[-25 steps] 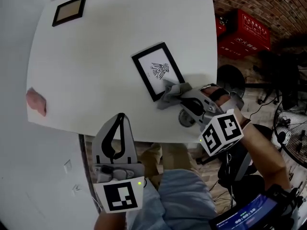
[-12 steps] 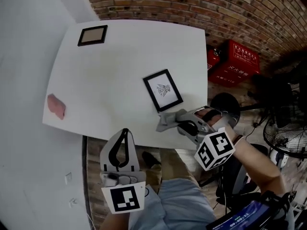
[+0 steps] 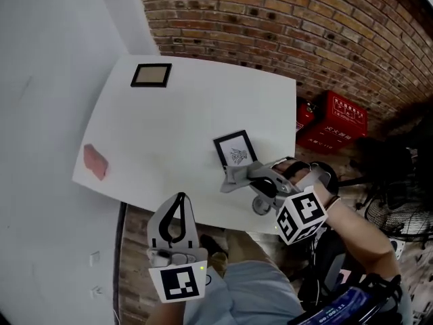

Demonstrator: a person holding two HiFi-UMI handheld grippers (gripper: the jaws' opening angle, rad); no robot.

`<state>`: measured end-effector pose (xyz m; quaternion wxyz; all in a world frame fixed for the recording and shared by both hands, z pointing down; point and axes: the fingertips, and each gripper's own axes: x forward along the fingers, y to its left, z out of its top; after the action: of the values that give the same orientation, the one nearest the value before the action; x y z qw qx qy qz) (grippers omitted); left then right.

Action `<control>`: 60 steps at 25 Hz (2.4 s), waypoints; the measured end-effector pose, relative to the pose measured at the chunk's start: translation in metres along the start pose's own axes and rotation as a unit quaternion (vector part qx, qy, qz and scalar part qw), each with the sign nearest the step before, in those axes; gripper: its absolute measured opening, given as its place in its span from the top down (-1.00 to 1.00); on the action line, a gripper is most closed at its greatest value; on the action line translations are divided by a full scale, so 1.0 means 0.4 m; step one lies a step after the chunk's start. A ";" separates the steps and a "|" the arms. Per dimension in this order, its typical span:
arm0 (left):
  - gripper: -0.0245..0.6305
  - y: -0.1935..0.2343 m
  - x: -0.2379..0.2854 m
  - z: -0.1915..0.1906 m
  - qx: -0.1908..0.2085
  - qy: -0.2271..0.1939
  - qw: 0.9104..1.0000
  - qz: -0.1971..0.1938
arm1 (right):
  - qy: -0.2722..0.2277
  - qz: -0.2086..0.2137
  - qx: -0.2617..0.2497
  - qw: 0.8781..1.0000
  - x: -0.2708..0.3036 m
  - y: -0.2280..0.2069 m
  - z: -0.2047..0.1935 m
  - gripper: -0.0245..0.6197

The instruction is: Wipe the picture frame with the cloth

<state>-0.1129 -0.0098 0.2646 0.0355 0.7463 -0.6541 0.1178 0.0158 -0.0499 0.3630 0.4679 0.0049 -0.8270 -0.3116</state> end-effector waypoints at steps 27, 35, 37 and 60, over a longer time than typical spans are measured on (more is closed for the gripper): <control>0.90 0.065 0.214 -0.195 -0.033 0.107 0.992 0.052 | -0.015 0.069 -0.027 0.997 0.317 -0.130 -0.164 0.85; 0.90 0.070 0.234 -0.248 -0.039 0.125 0.990 0.051 | -0.018 0.065 -0.021 0.997 0.356 -0.155 -0.177 0.85; 0.90 0.070 0.236 -0.244 -0.038 0.123 0.990 0.051 | -0.018 0.061 -0.022 0.998 0.357 -0.166 -0.178 0.85; 0.90 0.045 0.221 -0.269 -0.040 0.133 0.990 0.035 | -0.011 0.078 -0.003 0.997 0.365 -0.098 -0.182 0.85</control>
<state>-0.1342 -0.0755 0.3869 0.1481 0.6988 -0.6731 0.1913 -0.0208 -0.1625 0.4820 0.4815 -0.0647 -0.8292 -0.2763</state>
